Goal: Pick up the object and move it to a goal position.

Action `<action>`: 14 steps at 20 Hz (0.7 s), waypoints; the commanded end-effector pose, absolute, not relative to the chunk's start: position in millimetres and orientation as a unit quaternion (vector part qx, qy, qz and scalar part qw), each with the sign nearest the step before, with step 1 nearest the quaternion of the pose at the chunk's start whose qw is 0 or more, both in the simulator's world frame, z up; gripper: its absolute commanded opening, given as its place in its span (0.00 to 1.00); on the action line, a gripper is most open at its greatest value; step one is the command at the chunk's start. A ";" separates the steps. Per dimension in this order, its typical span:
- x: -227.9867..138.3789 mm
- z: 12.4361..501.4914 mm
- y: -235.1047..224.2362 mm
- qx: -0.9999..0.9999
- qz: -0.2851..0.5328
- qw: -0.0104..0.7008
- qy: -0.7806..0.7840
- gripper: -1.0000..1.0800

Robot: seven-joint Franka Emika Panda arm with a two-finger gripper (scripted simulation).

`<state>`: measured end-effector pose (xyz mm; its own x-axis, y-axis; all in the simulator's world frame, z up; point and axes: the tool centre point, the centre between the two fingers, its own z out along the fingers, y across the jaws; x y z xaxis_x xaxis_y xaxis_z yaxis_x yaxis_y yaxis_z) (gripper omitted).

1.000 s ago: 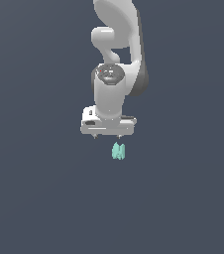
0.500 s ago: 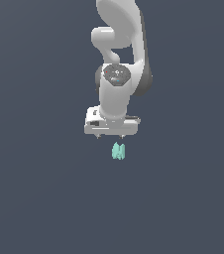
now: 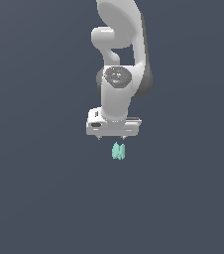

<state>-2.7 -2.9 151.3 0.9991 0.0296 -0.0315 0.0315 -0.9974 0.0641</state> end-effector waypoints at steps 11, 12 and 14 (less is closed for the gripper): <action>5.0 96.8 28.1 1.000 -0.002 0.003 -0.029 0.96; 5.2 94.3 29.4 0.999 -0.001 0.002 -0.032 0.96; 5.5 90.9 31.2 0.999 0.000 0.001 -0.035 0.96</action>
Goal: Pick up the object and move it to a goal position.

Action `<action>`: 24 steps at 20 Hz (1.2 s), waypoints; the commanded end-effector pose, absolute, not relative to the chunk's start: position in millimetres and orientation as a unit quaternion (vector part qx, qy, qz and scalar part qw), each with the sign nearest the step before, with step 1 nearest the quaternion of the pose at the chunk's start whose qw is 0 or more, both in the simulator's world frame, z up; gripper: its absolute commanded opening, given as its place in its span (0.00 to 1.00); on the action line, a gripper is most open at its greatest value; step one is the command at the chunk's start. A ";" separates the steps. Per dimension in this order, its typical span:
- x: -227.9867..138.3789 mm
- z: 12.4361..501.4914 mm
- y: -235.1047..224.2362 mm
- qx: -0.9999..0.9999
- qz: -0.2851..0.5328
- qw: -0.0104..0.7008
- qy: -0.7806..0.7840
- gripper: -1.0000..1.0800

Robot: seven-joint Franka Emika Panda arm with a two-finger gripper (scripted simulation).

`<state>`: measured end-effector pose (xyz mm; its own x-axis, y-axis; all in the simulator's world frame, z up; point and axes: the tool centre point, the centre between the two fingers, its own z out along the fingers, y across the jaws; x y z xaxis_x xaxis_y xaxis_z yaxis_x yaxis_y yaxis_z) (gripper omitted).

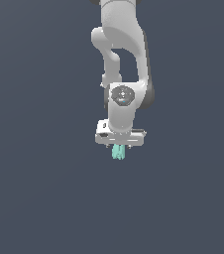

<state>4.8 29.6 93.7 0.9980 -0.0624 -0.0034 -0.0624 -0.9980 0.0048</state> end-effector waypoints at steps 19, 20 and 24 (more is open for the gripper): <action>5.2 39.8 31.8 0.999 0.000 0.000 -0.036 0.96; 5.3 39.6 31.9 0.999 0.000 0.000 -0.036 0.96; 5.3 39.6 31.9 0.999 0.000 0.000 -0.036 0.00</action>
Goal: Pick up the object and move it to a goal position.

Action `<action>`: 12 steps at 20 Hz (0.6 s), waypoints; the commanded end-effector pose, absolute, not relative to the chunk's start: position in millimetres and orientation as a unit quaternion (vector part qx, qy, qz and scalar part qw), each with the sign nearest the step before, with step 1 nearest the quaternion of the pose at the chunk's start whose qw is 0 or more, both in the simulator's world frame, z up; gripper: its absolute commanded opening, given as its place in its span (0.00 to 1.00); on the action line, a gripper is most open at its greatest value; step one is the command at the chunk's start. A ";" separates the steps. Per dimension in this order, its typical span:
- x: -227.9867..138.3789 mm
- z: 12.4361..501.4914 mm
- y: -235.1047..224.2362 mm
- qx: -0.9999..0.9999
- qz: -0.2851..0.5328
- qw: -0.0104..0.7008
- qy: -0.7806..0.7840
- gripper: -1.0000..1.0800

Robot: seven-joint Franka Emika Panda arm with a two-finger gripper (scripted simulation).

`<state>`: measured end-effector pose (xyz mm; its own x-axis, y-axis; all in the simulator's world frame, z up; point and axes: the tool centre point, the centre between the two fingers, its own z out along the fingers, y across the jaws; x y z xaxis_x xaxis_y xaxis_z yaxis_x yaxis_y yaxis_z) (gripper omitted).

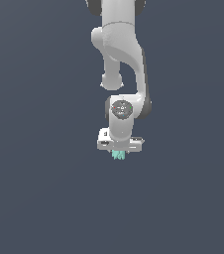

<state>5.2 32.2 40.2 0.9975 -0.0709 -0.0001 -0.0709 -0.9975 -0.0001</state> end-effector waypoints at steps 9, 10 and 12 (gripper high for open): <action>5.0 40.6 31.9 -0.999 0.000 0.000 0.035 0.00; 4.3 41.1 31.1 -0.999 0.000 0.000 0.035 0.00; 2.0 42.7 28.7 -0.999 0.000 0.000 0.035 0.00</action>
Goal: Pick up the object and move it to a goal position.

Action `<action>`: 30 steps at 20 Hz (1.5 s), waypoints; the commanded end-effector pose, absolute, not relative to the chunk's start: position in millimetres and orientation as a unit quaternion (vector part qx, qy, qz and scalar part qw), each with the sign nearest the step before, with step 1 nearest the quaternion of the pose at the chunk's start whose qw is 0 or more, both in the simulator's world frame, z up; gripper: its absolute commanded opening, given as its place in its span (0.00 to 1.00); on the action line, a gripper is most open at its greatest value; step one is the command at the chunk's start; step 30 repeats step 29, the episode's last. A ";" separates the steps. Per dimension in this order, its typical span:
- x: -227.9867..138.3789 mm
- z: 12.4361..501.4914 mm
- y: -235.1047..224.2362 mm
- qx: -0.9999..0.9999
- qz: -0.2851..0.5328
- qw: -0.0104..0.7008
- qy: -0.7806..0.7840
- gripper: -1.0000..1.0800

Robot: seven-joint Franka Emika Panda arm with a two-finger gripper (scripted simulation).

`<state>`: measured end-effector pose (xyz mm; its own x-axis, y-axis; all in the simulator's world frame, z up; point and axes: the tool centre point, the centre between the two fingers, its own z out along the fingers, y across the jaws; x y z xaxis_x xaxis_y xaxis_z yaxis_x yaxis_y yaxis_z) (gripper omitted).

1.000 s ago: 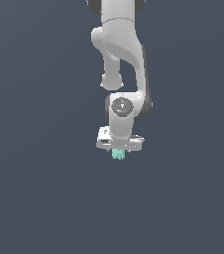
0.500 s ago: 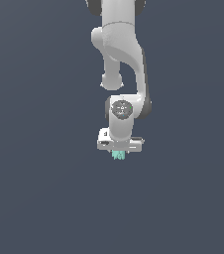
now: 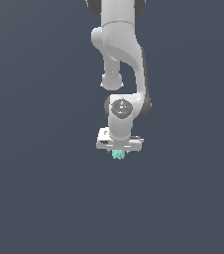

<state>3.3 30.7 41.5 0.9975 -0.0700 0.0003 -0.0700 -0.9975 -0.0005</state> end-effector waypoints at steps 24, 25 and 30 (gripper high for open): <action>-84.6 106.3 -67.3 -0.999 0.000 0.000 0.036 0.00; -86.1 107.6 -69.4 -0.999 0.000 0.000 0.036 0.00; -88.7 110.2 -73.2 -0.999 0.000 0.000 0.036 0.00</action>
